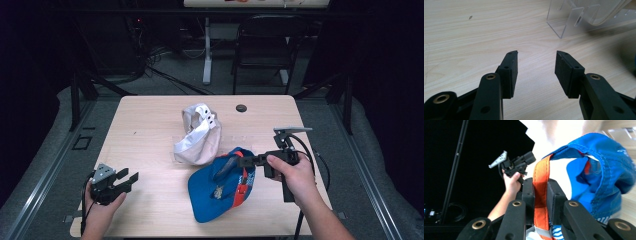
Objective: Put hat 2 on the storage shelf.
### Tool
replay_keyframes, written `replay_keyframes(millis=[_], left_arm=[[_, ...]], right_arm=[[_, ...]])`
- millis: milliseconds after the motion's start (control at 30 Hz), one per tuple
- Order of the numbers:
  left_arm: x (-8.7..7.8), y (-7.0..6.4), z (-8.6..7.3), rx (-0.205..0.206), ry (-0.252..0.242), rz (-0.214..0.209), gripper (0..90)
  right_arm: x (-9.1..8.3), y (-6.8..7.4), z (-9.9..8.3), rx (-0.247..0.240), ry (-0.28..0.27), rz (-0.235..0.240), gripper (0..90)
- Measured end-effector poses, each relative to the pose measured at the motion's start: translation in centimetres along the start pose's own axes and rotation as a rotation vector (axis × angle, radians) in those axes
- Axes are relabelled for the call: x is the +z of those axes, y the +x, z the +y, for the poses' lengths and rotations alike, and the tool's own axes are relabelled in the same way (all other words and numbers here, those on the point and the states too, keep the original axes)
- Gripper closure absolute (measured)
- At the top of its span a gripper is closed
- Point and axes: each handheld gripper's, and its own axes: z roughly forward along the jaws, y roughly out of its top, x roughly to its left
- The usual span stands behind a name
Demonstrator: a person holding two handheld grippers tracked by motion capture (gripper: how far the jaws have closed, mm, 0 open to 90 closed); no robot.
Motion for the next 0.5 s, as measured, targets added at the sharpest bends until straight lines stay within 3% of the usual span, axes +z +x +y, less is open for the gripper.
replay_keyframes(millis=[33,167,300,500], left_arm=[[0.0,0.0,0.0,0.000,0.000,0.000,53.8],[0.0,0.0,0.0,0.002,0.001,0.001,53.7],[0.0,-0.2,0.0,0.013,-0.011,0.006,53.5],[0.1,-0.3,0.0,0.018,0.001,0.008,51.5]], right_arm=[[-0.2,0.8,0.5,0.006,-0.008,0.014,78.7],[-0.8,1.9,1.1,0.010,-0.016,0.012,78.6],[-2.2,2.9,1.9,0.008,-0.034,-0.035,78.6],[-3.7,2.8,2.1,0.024,-0.076,-0.067,78.6]])
